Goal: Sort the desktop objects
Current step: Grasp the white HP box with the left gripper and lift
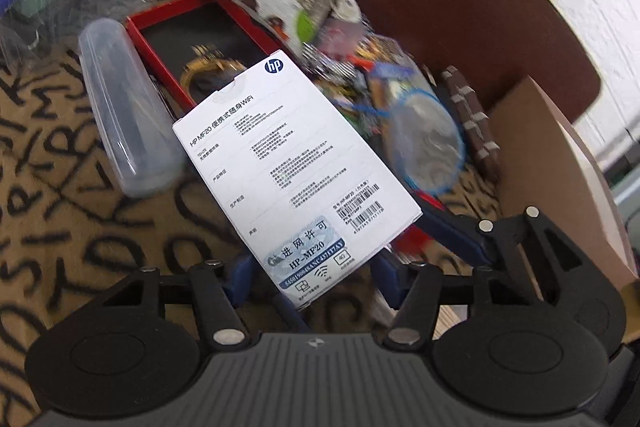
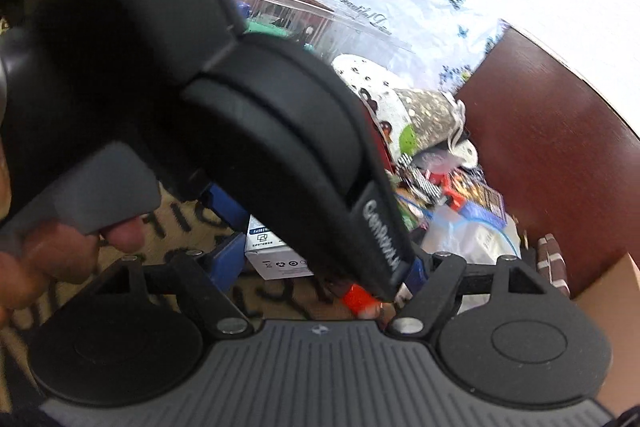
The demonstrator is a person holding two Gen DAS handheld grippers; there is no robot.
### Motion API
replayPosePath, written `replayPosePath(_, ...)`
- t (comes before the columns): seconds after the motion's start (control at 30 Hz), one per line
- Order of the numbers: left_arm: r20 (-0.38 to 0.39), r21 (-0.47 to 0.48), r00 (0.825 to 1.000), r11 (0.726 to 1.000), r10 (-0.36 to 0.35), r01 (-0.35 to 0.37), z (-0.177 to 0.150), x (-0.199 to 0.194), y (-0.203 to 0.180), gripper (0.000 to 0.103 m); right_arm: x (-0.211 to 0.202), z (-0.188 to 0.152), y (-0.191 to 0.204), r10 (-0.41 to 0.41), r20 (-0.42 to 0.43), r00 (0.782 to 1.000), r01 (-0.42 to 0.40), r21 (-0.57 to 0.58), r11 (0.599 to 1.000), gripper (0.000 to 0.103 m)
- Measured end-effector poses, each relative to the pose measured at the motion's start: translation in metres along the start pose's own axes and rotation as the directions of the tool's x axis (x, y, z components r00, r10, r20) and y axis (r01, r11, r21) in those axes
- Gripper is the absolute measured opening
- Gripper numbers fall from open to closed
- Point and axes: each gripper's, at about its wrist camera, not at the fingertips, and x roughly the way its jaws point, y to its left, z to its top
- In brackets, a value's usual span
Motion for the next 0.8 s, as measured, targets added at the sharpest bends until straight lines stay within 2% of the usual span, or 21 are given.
replayPosePath(0.13,-0.047,0.017,0.998,0.999,-0.040,0.041,-0.026,-0.009,-0.018,0.061,-0.036,-0.019,-0.006,-0.002,-0.021,1.000,0.004,0.094,0.996,0.076)
replayPosePath(0.27,-0.096,0.078,0.992,0.993,-0.077,0.084,-0.059,-0.016,-0.045,0.061,-0.079,-0.051,-0.011,0.004,-0.047,0.999,0.005,0.193,0.981,0.076)
replayPosePath(0.33,-0.121,0.115,0.988,0.987,-0.095,0.109,-0.077,-0.019,-0.059,0.061,-0.091,-0.054,-0.010,0.008,-0.071,0.997,0.011,0.270,0.963,0.076)
replayPosePath(0.4,-0.138,0.170,0.985,0.977,-0.103,0.126,-0.095,-0.023,-0.073,0.061,-0.112,-0.073,-0.005,0.011,-0.083,0.996,0.018,0.341,0.940,0.076)
replayPosePath(0.53,-0.133,0.256,0.986,0.958,-0.099,0.131,-0.114,-0.031,-0.089,0.065,-0.136,-0.098,-0.007,0.047,-0.116,0.992,0.008,0.432,0.902,0.077)
replayPosePath(0.6,-0.139,0.233,0.984,0.962,-0.108,0.139,-0.112,-0.031,-0.086,0.071,-0.143,-0.104,-0.007,0.057,-0.111,0.992,-0.002,0.442,0.897,0.079)
replayPosePath(0.67,-0.126,0.175,0.987,0.977,-0.096,0.117,-0.105,-0.032,-0.077,0.079,-0.138,-0.107,-0.016,0.044,-0.102,0.994,0.007,0.450,0.893,0.084)
replayPosePath(0.8,-0.099,0.088,0.993,0.993,-0.064,0.073,-0.091,-0.032,-0.069,0.080,-0.137,-0.108,-0.020,0.027,-0.074,0.997,0.011,0.472,0.881,0.091)
